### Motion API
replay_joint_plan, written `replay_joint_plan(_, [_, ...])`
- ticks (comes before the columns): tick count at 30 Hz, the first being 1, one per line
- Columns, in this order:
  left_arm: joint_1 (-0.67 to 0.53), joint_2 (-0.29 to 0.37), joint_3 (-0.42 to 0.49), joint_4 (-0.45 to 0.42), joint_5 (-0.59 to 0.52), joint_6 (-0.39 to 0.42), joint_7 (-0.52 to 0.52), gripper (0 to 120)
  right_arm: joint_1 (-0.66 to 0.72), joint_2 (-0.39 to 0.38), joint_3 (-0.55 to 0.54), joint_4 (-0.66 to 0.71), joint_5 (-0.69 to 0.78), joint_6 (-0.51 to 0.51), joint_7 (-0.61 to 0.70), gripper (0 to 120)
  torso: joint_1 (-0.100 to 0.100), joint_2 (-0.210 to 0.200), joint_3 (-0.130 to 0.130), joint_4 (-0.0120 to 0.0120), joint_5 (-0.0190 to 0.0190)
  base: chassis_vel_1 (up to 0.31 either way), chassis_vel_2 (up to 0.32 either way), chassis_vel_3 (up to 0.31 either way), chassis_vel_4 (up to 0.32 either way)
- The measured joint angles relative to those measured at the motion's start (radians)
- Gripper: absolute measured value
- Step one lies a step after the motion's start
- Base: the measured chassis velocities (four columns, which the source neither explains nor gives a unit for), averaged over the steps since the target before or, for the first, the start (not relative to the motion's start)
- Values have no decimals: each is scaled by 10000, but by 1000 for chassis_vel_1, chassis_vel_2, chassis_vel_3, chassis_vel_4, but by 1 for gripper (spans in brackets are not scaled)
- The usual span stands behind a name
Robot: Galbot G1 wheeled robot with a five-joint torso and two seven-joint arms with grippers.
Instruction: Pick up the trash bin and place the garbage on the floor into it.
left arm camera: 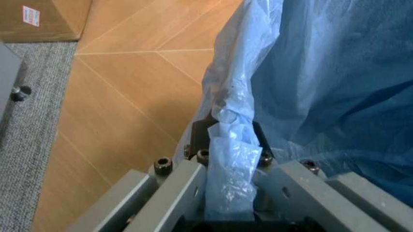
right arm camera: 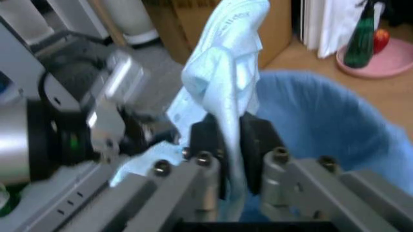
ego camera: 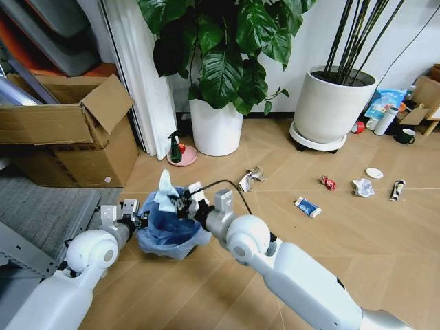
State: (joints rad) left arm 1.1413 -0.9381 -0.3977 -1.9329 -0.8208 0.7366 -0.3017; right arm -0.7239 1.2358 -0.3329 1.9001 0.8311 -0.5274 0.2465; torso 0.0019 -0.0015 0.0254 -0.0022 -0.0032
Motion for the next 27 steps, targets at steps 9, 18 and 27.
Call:
replay_joint_plan(9, [48, -148, -101, -66, 2, -3, -81, 0, -428, -59, 42, -162, -581, -13, 89, 43, 0, 0, 0, -1, 1, 0, 0, 0, 0])
replay_joint_plan(18, [84, -204, -68, -162, 63, -7, -142, 0, -397, -85, 140, -183, -655, 29, 59, 75, 0, 0, 0, -1, 1, 0, 0, 0, 0])
replay_joint_plan(27, [120, -223, -41, -313, 83, -12, -216, 0, -339, -43, 271, -76, -677, 224, -5, 100, 0, 0, 0, -1, 1, 0, 0, 0, 0])
